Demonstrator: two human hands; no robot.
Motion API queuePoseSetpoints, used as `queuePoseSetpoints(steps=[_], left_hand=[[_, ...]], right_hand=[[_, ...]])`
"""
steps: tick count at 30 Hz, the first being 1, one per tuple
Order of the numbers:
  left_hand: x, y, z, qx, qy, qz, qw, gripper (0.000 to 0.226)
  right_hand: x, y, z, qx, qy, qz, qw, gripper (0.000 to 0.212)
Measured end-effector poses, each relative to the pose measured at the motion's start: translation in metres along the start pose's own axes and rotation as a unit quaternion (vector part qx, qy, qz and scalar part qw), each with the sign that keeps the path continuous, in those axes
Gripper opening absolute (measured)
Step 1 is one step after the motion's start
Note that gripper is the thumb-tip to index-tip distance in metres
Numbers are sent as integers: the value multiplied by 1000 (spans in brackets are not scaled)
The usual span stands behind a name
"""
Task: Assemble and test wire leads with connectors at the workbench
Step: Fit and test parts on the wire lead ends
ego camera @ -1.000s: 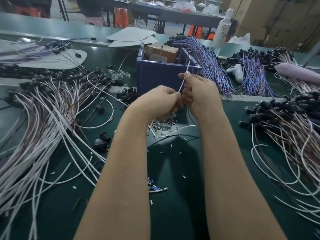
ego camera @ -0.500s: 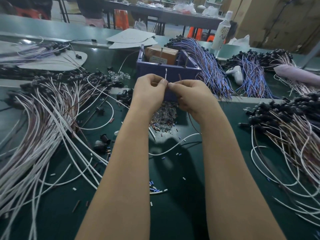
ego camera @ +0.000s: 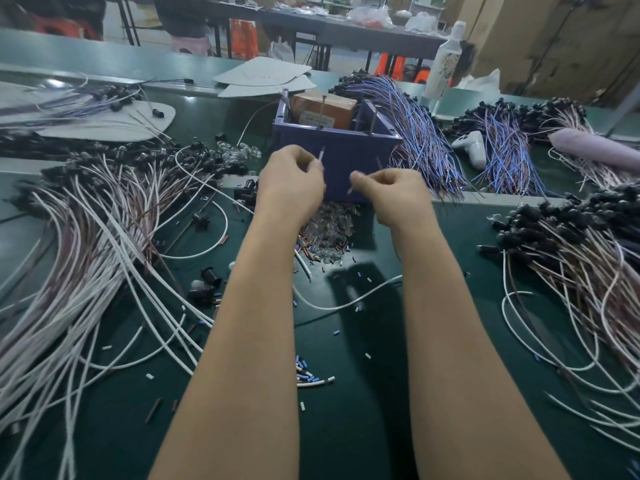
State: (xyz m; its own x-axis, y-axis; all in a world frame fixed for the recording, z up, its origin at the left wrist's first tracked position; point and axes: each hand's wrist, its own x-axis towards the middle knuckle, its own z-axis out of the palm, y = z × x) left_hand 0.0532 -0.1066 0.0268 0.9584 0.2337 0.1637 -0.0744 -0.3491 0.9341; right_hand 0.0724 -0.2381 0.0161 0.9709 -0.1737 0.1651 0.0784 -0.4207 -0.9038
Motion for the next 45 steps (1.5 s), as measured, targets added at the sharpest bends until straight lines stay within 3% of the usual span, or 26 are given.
queuePoseSetpoints(steps=[3,6,11,16,22,27,30,33,37,40,43,45], left_hand=[[1,-1,0,-26,53,-6,998,14],[2,0,1,-66,67,-13,995,19],[-6,2,3,-119,17,-34,992,22],[-9,1,6,-126,-19,-25,992,18],[-2,-6,6,-131,63,-35,989,21],[1,-10,2,-147,138,-47,978,22],[7,-16,-10,-177,204,-73,960,28],[5,-11,-8,-176,177,-112,962,39],[4,3,-2,-173,129,-84,973,30],[4,5,-7,-149,128,-40,980,34],[0,11,-17,-101,136,2,986,16],[-3,15,-25,-66,108,4,992,29]], right_hand=[[-1,1,7,-42,-52,34,997,22],[1,-5,9,31,-83,51,995,22],[-2,-9,6,-22,-165,-36,985,26],[-5,-14,7,-91,-192,-84,974,38],[-6,-16,2,-72,-181,-70,978,20],[-7,-15,-8,-93,-223,-44,969,20],[-3,-11,-13,-61,-172,-22,983,18],[2,-9,-8,30,-95,14,995,24],[1,-9,0,128,-79,71,986,28],[-4,-14,0,137,-126,23,982,26],[-11,-19,0,185,-236,-21,954,22],[-6,-15,-4,119,-186,-13,975,20]])
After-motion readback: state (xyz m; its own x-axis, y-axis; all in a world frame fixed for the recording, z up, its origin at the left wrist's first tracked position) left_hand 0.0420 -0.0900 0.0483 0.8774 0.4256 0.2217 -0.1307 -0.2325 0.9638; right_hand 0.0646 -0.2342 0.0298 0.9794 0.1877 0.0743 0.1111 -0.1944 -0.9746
